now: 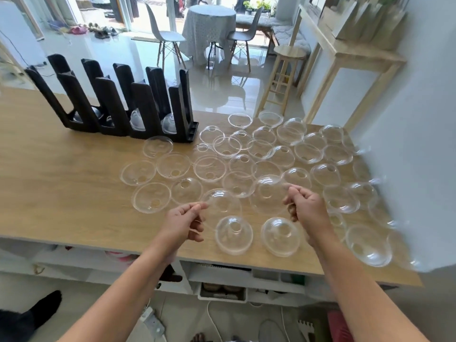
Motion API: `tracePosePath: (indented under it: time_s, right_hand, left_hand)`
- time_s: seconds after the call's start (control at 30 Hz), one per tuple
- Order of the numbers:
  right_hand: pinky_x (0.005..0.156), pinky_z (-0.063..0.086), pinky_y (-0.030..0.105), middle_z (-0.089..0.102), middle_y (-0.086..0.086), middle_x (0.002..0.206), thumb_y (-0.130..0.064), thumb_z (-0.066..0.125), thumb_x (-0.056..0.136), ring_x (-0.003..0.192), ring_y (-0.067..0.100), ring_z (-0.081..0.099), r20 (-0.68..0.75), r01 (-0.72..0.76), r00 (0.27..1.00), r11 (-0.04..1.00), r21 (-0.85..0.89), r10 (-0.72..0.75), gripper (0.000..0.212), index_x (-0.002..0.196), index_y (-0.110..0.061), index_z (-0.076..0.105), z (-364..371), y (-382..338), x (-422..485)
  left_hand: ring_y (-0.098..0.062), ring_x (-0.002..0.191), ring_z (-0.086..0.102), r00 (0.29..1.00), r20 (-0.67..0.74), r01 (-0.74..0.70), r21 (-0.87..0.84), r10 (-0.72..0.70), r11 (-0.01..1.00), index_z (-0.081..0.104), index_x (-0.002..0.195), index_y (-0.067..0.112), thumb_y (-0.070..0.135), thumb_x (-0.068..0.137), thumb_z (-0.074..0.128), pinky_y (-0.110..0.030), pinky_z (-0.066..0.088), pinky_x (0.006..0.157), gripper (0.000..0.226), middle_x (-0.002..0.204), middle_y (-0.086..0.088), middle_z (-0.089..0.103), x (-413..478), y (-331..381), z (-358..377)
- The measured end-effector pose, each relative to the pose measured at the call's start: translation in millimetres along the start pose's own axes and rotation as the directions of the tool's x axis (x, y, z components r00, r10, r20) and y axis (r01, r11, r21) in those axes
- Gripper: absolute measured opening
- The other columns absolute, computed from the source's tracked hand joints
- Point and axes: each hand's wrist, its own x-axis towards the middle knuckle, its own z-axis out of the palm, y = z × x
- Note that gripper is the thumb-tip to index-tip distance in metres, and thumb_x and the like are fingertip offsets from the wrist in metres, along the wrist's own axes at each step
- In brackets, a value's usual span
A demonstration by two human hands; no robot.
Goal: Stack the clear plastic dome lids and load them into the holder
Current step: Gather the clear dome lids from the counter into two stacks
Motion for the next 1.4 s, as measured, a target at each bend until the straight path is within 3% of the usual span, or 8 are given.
tracePosePath:
  time_s: [0.17, 0.33, 0.43, 0.57, 0.7, 0.83, 0.93, 1.4]
  right_hand:
    - [0.041, 0.035, 0.023, 0.055, 0.003, 0.064, -0.012, 0.054, 0.096, 0.046, 0.010, 0.040, -0.022, -0.254, 0.967, 0.964, -0.082, 0.253, 0.018, 0.098, -0.011, 0.072, -44.2, 37.1, -9.0]
    - [0.044, 0.035, 0.029, 0.056, -0.004, 0.053, -0.017, 0.055, 0.096, 0.047, 0.013, 0.041, -0.112, -0.284, 0.955, 0.955, -0.091, 0.273, 0.027, 0.072, -0.012, 0.067, -44.3, 70.9, -19.1]
    - [0.045, 0.037, 0.028, 0.057, -0.007, 0.058, -0.020, 0.048, 0.098, 0.050, 0.013, 0.044, -0.165, -0.275, 0.953, 0.953, -0.126, 0.253, 0.024, 0.089, -0.021, 0.070, -40.8, 81.2, -22.6]
    - [0.064, 0.047, 0.028, 0.066, -0.004, 0.088, -0.019, 0.040, 0.099, 0.079, 0.014, 0.060, -0.209, -0.236, 0.961, 0.930, -0.282, 0.181, 0.028, 0.109, -0.019, 0.067, -39.3, 87.9, -23.9]
    - [0.088, 0.044, 0.030, 0.054, 0.003, 0.123, -0.028, 0.039, 0.101, 0.105, 0.014, 0.053, -0.249, -0.145, 0.968, 0.855, -0.497, 0.020, 0.033, 0.127, -0.020, 0.057, -37.3, 91.1, -28.6]
    - [0.102, 0.042, 0.039, 0.039, 0.000, 0.138, -0.068, 0.052, 0.084, 0.130, 0.017, 0.040, -0.020, 0.099, 0.991, 0.843, -0.529, -0.129, 0.073, 0.144, -0.032, 0.034, -35.6, 87.8, -37.2]
    - [0.112, 0.031, 0.049, 0.014, -0.006, 0.159, -0.074, 0.066, 0.068, 0.145, 0.018, 0.017, 0.184, 0.182, 0.980, 0.724, -0.665, -0.078, 0.103, 0.147, -0.053, 0.002, -35.0, 87.9, -37.6]
    - [0.104, 0.042, 0.043, 0.026, -0.004, 0.153, -0.049, 0.075, 0.074, 0.136, 0.020, 0.036, 0.210, 0.272, 0.962, 0.595, -0.756, -0.172, 0.097, 0.143, -0.056, 0.008, -28.4, 109.0, -40.7]
  left_hand:
    - [-0.009, 0.049, 0.051, 0.997, 0.027, 0.070, 0.192, -0.076, 0.979, 0.070, 0.107, 0.014, 0.015, 0.100, 0.050, -0.025, 0.044, 0.038, 0.022, 0.070, -0.005, 0.055, 21.9, -24.4, 25.4]
    - [-0.012, 0.042, 0.050, 0.997, -0.028, 0.076, 0.392, -0.071, 0.917, 0.070, 0.111, 0.024, 0.022, 0.099, 0.051, -0.024, 0.041, 0.037, 0.022, 0.052, -0.001, 0.060, 36.0, -43.6, 32.7]
    - [-0.015, 0.038, 0.049, 0.999, -0.025, 0.050, 0.463, -0.043, 0.885, 0.069, 0.113, 0.029, 0.027, 0.099, 0.050, -0.026, 0.044, 0.041, 0.023, 0.050, 0.000, 0.062, 39.1, -49.4, 34.0]
    - [-0.021, 0.069, 0.068, 0.994, -0.052, -0.040, 0.674, 0.101, 0.738, 0.059, 0.125, 0.037, 0.034, 0.097, 0.050, -0.037, 0.057, 0.066, 0.030, 0.087, -0.001, 0.073, 37.3, -50.6, 34.0]
    - [-0.007, 0.096, 0.055, 0.947, 0.097, -0.266, 0.773, 0.307, 0.576, 0.043, 0.138, 0.043, 0.068, 0.085, 0.045, -0.033, 0.053, 0.078, 0.059, 0.120, 0.004, 0.049, 25.7, -46.4, 35.5]
    - [-0.013, 0.133, 0.033, 0.917, 0.311, -0.394, 0.802, 0.249, 0.449, 0.025, 0.146, 0.047, 0.072, 0.067, 0.066, -0.041, 0.040, 0.105, 0.093, 0.147, 0.008, 0.031, 22.5, -46.3, 42.0]
    - [-0.016, 0.142, 0.025, 0.915, 0.364, -0.403, 0.831, 0.172, 0.385, 0.013, 0.147, 0.053, 0.062, 0.064, 0.077, -0.043, 0.036, 0.109, 0.105, 0.157, 0.009, 0.019, 25.8, -50.3, 43.7]
    - [-0.017, 0.141, 0.026, 0.896, 0.354, -0.433, 0.829, 0.268, 0.354, 0.023, 0.145, 0.048, 0.039, 0.067, 0.083, -0.040, 0.040, 0.107, 0.099, 0.155, 0.006, 0.021, 21.0, -63.6, 45.6]
